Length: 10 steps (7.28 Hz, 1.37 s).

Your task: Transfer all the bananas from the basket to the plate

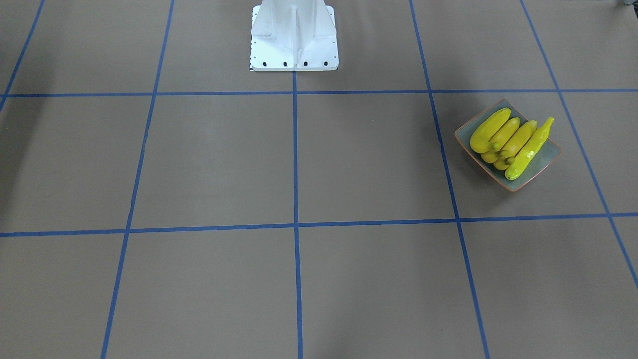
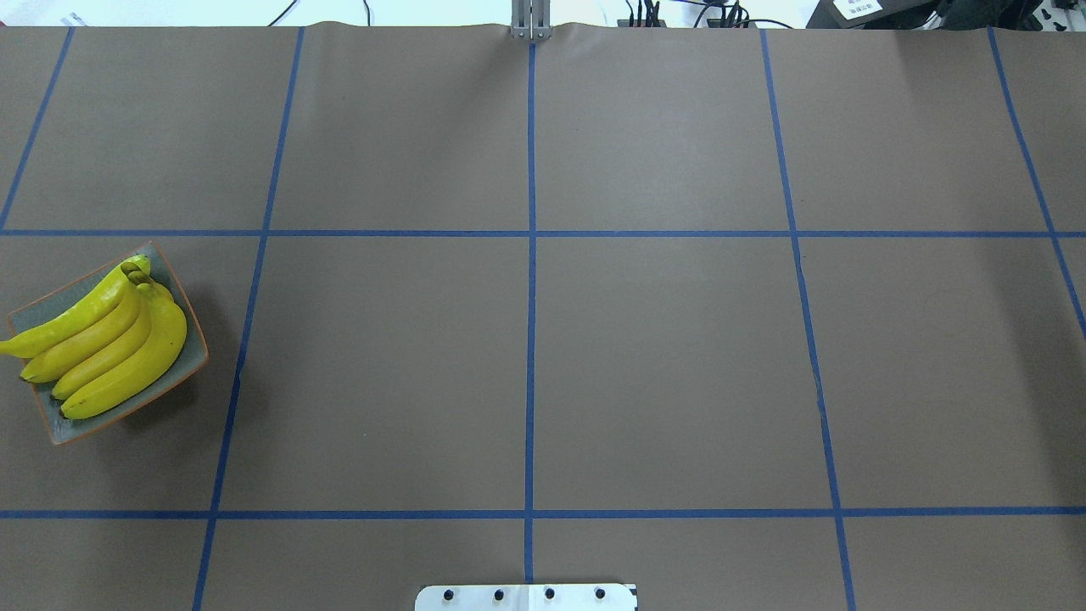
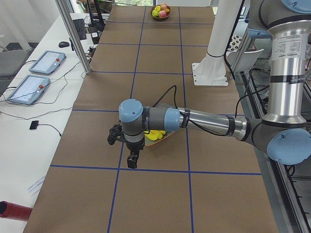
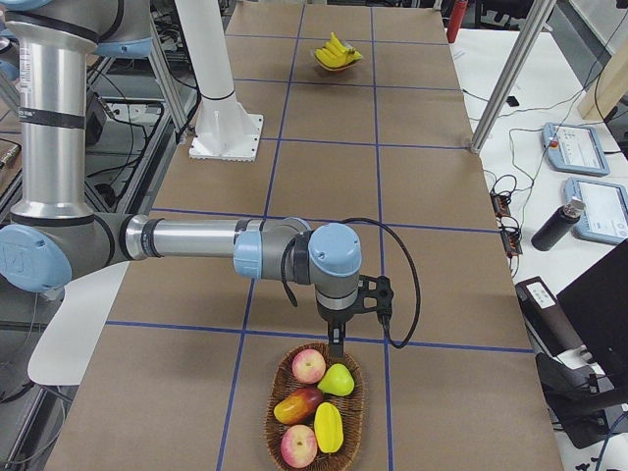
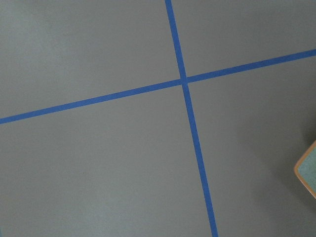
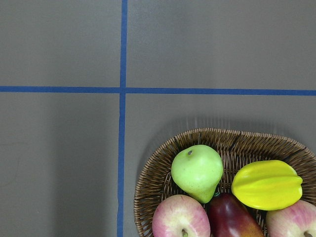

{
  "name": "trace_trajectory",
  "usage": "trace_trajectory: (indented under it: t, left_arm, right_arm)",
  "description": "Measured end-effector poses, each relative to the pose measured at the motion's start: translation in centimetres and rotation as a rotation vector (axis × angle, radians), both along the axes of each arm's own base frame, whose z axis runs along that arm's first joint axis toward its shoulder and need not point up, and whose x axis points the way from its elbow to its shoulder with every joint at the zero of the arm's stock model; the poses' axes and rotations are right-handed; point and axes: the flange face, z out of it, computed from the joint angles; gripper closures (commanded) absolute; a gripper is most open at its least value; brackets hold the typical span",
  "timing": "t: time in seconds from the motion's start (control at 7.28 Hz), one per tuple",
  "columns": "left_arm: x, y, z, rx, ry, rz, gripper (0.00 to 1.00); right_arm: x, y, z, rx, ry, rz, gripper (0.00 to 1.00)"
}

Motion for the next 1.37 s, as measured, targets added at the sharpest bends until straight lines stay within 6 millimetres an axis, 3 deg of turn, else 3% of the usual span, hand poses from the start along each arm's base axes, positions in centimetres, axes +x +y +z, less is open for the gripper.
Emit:
trace_trajectory:
  t: [0.27,0.82,1.37]
  left_arm:
    - [0.0,0.0,0.0,0.003,-0.001,0.0,0.0]
    - [0.0,0.0,-0.2,0.006,0.001,0.0,0.0]
    - [0.0,0.1,-0.3,0.007,0.006,-0.001,0.0]
  right_arm:
    - [-0.8,-0.6,-0.3,0.004,-0.002,-0.015,0.0]
    - [-7.2,-4.9,-4.0,-0.046,-0.011,0.027,0.0]
    - [-8.2,-5.1,-4.0,-0.046,-0.012,0.028,0.0]
